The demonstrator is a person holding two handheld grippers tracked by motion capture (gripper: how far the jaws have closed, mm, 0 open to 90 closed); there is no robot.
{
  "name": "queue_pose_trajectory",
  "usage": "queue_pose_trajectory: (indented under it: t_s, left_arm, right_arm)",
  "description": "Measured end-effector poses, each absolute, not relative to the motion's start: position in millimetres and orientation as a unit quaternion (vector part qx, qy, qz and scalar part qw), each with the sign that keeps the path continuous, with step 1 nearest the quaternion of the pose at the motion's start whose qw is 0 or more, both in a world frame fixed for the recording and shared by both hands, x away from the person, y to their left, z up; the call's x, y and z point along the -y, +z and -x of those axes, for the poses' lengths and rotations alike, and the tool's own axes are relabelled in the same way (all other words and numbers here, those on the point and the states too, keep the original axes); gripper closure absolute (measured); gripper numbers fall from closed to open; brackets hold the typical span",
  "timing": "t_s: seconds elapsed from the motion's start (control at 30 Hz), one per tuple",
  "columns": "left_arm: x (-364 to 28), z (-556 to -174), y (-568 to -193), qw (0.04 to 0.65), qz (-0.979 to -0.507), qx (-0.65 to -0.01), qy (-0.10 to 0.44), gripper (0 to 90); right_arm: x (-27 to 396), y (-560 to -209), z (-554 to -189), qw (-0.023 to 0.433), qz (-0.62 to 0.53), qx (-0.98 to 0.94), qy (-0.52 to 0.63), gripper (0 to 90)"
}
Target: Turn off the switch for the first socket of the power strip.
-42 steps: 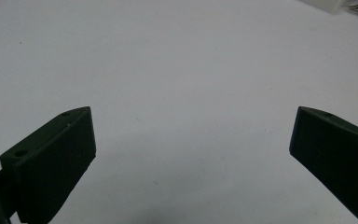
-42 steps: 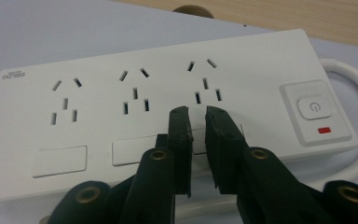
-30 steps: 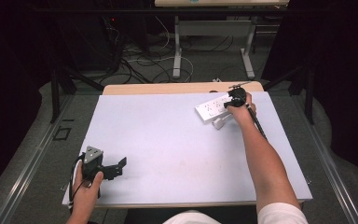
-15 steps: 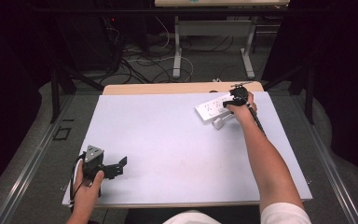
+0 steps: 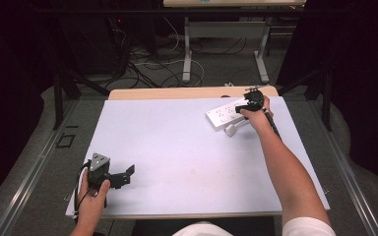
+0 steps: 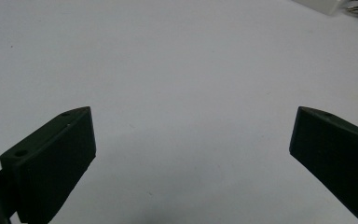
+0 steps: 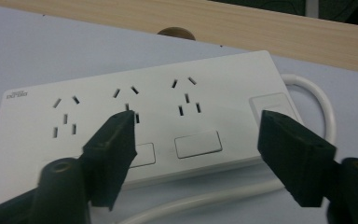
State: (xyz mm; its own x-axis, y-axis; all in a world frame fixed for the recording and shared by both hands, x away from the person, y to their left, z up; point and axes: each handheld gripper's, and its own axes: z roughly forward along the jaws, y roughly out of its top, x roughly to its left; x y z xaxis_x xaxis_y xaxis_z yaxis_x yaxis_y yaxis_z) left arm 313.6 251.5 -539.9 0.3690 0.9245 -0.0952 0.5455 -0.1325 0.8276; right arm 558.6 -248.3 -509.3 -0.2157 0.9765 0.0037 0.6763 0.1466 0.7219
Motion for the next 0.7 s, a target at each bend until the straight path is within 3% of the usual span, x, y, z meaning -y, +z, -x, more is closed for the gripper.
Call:
queue_pose_trajectory:
  t_s: [0.03,0.1,0.17,0.7]
  left_arm:
    - [-250.8,-313.8,-540.3,0.413,-0.717,-0.512,0.229,0.1]
    - [-250.0,-313.7,-540.6,0.413,-0.719,-0.511,0.228,0.1]
    - [-249.9,-313.7,-540.1,0.417,-0.716,-0.511,0.229,0.1]
    - [-247.6,-316.1,-539.6,0.415,-0.721,-0.507,0.226,0.1]
  right_arm:
    - [247.8,-507.1,-557.4,0.244,-0.58,-0.712,0.31,14.4]
    - [249.1,-505.5,-555.6,0.239,-0.573,-0.723,0.303,10.7]
    - [248.8,-504.7,-553.7,0.225,-0.568,-0.733,0.299,0.0]
    - [239.2,-482.1,-532.3,0.214,-0.552,-0.739,0.32,0.0]
